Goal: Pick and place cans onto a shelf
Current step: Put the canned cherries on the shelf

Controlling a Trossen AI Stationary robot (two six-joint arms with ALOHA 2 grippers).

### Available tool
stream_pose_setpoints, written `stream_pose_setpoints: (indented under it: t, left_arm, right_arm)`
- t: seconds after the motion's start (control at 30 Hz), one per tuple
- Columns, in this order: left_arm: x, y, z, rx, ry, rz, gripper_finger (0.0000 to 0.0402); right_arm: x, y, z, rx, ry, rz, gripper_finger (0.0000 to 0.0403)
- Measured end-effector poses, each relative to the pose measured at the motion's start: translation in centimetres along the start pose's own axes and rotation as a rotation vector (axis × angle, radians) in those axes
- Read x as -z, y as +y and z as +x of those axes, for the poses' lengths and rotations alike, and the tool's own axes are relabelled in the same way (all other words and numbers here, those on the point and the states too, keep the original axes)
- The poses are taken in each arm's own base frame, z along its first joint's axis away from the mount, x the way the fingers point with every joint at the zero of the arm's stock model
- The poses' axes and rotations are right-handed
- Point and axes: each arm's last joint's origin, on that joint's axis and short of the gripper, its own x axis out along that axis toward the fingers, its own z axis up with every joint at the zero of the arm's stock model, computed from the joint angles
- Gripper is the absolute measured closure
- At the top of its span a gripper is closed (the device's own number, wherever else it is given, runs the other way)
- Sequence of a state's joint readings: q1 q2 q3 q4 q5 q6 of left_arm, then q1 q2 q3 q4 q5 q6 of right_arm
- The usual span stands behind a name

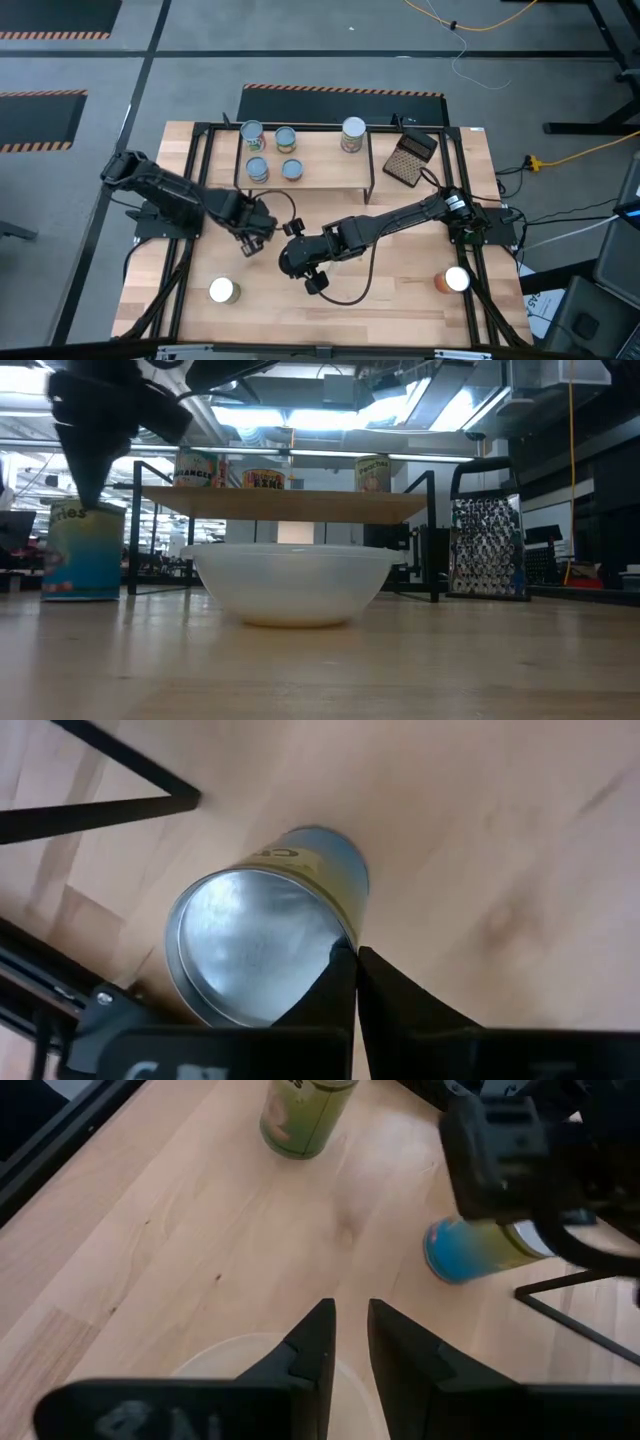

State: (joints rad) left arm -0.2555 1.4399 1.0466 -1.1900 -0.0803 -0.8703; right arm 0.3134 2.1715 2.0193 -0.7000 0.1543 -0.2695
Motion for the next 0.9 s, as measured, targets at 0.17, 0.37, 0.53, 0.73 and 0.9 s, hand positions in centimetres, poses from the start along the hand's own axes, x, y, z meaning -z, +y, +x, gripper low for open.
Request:
stream_pose_setpoints:
  t: [0.17, 0.37, 0.53, 0.73, 0.9]
  left_arm:
    - [-1.0, 0.8, 0.1, 0.002, -0.002, -0.099, 0.0401]
    - [-2.0, 1.3, 0.2, 0.024, -0.025, -0.142, 0.0390]
    - [-2.3, 1.4, 0.1, 0.038, -0.038, -0.133, 0.0352]
    - [-2.3, 1.5, 0.1, 0.038, -0.037, -0.105, 0.0326]
    - [-2.3, 1.4, 0.1, 0.036, -0.036, -0.086, 0.0328]
  right_arm:
    - [0.0, 0.0, 0.0, 0.000, 0.000, 0.000, 0.0336]
    - [0.0, 0.0, 0.0, 0.000, 0.000, 0.000, 0.0336]
    - [0.0, 0.0, 0.0, 0.000, 0.000, 0.000, 0.0336]
    - [0.0, 0.0, 0.0, -0.001, 0.003, -0.001, 0.0336]
    - [0.6, 0.2, 0.0, -0.013, 0.058, 0.037, 0.0336]
